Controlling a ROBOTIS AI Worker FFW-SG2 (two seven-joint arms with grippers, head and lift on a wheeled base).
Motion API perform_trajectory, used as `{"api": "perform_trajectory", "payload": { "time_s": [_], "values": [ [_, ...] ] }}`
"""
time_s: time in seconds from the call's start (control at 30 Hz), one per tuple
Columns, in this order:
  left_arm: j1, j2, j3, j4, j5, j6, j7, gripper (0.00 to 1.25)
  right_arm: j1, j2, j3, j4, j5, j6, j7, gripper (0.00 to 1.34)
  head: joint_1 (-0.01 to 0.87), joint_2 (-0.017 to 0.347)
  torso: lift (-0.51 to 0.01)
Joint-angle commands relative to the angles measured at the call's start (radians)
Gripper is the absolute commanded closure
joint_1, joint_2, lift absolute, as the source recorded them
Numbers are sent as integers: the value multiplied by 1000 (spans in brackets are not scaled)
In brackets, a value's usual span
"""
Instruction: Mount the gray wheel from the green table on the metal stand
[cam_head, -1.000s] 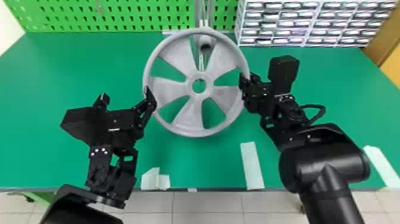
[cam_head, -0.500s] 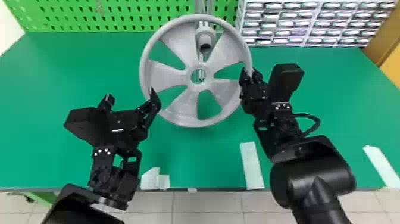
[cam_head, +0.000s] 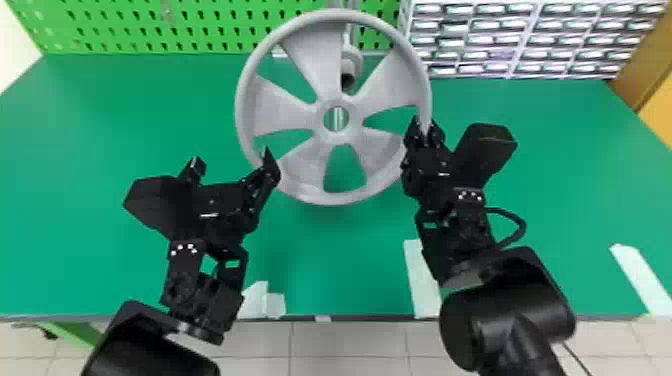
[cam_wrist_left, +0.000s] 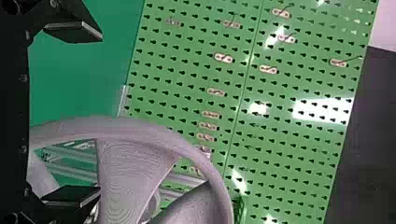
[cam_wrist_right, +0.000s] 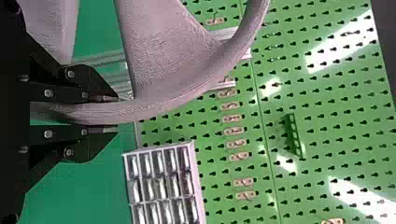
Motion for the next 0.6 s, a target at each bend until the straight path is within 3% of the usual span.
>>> {"api": "perform_trajectory", "payload": {
  "time_s": [0.0, 0.57],
  "values": [
    [-21, 2, -16, 33, 32, -28, 0, 130, 1, -5, 15, 15, -11, -49, -11, 1101, 868, 52, -93],
    [-93, 2, -59, 115, 103, -91, 0, 133, -8, -17, 55, 54, -16, -157, -15, 1101, 868, 52, -93]
  ]
}}
